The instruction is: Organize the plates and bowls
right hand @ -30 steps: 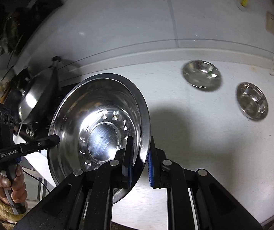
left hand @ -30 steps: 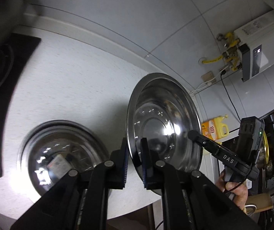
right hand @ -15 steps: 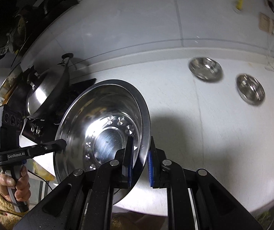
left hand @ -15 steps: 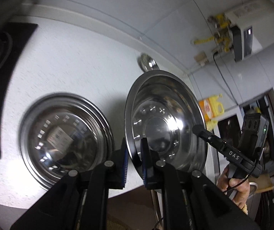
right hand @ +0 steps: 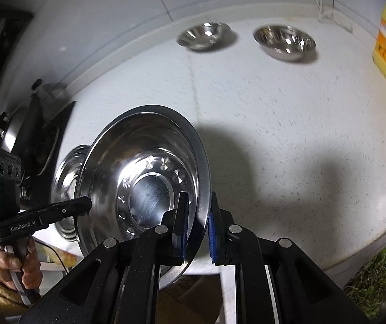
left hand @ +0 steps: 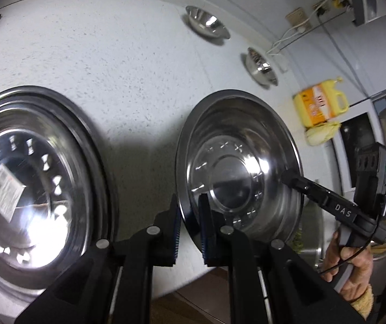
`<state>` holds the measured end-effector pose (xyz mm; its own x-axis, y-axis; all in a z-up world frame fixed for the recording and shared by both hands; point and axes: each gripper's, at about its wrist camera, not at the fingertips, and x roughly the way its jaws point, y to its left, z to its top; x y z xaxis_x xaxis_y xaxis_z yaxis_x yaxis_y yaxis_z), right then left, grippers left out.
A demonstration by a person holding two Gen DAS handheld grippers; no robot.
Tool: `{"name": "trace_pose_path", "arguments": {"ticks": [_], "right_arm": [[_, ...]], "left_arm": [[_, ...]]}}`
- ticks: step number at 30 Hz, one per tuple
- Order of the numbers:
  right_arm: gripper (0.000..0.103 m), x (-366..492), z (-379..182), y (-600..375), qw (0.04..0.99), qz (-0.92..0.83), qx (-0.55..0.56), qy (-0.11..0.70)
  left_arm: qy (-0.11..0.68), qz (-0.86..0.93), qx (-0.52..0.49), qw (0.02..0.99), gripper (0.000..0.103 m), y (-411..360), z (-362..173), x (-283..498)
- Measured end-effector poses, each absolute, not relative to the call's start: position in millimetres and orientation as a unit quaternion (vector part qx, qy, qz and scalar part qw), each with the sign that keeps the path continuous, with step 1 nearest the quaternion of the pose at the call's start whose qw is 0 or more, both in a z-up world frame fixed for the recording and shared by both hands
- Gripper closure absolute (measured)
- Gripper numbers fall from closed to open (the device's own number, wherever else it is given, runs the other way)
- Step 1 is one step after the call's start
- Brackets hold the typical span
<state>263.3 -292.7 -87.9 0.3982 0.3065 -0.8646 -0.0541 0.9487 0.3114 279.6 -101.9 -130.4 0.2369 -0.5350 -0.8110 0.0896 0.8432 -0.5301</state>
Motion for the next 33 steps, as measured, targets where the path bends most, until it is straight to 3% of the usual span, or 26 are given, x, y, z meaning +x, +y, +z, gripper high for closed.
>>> {"name": "trace_pose_path", "arguments": {"ticks": [8, 11, 16, 20, 23, 26, 33], "right_arm": [[0.091, 295.4, -125.9, -318.4, 0.809, 0.107, 0.125, 0.564], [0.091, 299.9, -126.6, -323.9, 0.806, 0.116, 0.13, 0.565], [0.09, 300.4, -111.9, -333.7, 0.815, 0.127, 0.124, 0.551], [0.075, 302.6, -97.8, -350.1, 0.827, 0.119, 0.114, 0.538], [0.072, 307.7, -85.0, -368.2, 0.837, 0.104, 0.095, 0.528], [0.068, 318.2, -72.7, -384.5, 0.845, 0.095, 0.086, 0.519], [0.063, 360.5, -55.1, -430.3, 0.854, 0.078, 0.072, 0.509]], "left_arm": [[0.591, -0.197, -0.179, 0.761, 0.088, -124.2, -145.6, 292.7], [0.585, -0.19, -0.172, 0.769, 0.069, -123.6, -140.7, 293.6], [0.575, -0.168, -0.174, 0.782, 0.063, -106.7, -129.9, 292.2], [0.551, -0.152, -0.19, 0.798, 0.06, -94.2, -113.3, 301.9], [0.529, -0.16, -0.231, 0.801, 0.056, -91.9, -99.9, 318.8], [0.516, -0.175, -0.258, 0.798, 0.045, -102.3, -88.6, 342.0], [0.516, -0.238, -0.249, 0.784, 0.043, -176.1, -74.1, 408.5]]}}
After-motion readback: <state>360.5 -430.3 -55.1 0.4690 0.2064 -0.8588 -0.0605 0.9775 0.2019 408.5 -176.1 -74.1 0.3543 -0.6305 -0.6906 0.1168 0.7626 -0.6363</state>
